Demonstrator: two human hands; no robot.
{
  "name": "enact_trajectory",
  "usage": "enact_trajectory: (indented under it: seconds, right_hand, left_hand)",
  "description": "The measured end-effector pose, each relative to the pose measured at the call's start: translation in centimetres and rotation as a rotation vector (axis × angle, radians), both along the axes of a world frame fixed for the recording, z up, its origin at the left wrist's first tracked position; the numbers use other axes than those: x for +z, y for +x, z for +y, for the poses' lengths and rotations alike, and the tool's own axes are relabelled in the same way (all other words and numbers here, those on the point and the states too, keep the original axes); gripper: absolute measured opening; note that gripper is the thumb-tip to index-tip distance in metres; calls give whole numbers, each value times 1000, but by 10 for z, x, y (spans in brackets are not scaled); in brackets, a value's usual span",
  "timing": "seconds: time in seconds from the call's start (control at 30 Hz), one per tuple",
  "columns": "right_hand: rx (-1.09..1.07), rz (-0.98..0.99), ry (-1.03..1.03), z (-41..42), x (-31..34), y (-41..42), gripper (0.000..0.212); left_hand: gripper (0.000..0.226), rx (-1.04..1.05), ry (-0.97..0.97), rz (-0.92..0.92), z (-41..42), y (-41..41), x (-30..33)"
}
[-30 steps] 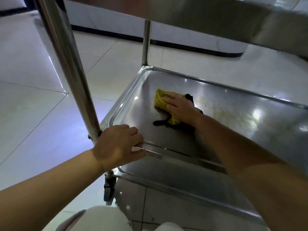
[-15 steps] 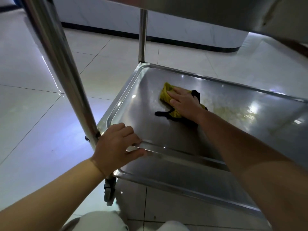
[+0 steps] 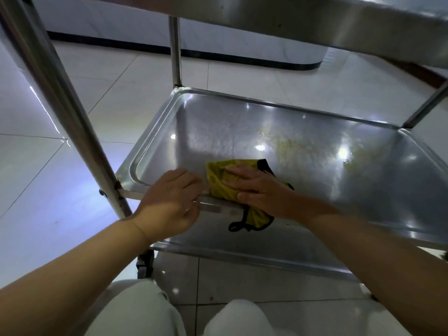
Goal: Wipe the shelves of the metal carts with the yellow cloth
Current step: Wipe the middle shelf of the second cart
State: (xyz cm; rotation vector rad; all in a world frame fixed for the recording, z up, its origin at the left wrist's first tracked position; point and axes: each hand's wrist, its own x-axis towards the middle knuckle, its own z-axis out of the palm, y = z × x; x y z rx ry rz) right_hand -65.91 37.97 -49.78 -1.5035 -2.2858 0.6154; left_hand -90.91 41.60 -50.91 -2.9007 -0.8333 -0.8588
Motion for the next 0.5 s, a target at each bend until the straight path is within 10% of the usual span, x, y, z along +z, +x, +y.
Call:
enact_trajectory:
  seconds: [0.5]
  right_hand:
    - [-414,-119,38,134,6,82,42]
  left_hand:
    - [110,129,-216,397,55,47,3]
